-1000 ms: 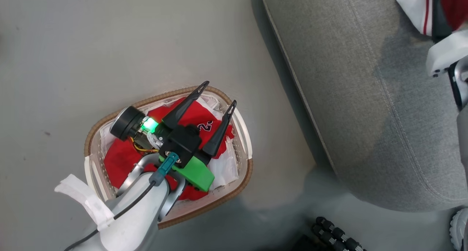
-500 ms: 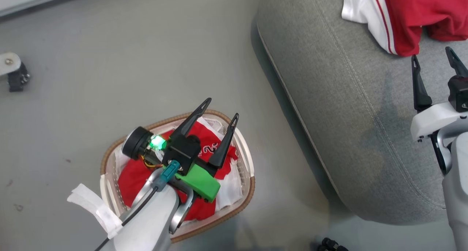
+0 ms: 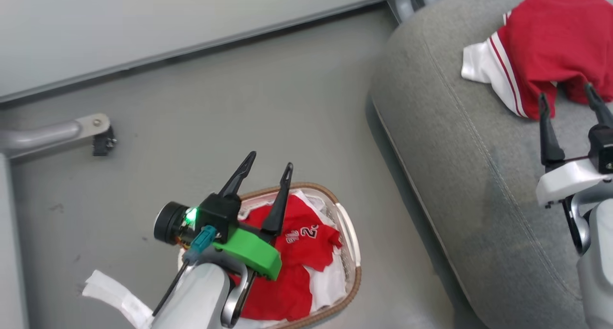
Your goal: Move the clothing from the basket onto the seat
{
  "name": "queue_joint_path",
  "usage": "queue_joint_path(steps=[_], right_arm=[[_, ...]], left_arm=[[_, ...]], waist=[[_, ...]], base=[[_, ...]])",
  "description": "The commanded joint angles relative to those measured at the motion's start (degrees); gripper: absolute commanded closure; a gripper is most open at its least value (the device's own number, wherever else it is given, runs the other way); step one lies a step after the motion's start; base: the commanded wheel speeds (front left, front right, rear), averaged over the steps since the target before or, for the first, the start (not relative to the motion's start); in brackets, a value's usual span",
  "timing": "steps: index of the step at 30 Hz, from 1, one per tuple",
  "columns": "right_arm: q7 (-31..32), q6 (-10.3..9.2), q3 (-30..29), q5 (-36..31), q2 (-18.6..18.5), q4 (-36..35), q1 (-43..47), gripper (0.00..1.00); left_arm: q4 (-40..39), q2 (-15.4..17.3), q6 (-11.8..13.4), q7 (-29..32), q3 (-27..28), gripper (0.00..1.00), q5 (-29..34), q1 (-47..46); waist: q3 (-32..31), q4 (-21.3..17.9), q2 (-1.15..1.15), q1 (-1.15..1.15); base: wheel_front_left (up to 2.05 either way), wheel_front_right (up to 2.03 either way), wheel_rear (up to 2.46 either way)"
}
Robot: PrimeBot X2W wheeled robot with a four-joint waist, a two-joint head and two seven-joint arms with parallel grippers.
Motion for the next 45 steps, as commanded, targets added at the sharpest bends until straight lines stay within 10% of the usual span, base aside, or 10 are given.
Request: queue_joint_path(steps=[1,14,45], right_arm=[[-0.3,-0.08,0.1,0.6,0.5,-0.4,1.7,0.0],[-0.3,-0.08,2.2,3.2,8.6,-4.2,9.1,0.0],[-0.3,-0.08,9.3,16.9,9.5,-1.5,20.3,0.0]], left_arm=[[0.0,-0.1,0.3,-0.1,0.9,0.0,-0.4,1.7],[-0.8,-1.6,1.0,-0.1,12.8,0.0,-0.6,11.4],[-3.8,-2.0,1.7,-0.1,18.5,0.0,-1.3,20.7]], waist=[[-5.6,5.4,0.0,0.0],[-12.2,10.9,0.0,0.0],[-17.6,12.1,0.0,0.0]], base=[[0.0,0.0,0.0],[0.0,0.0,0.0],[0.0,0.0,0.0]])
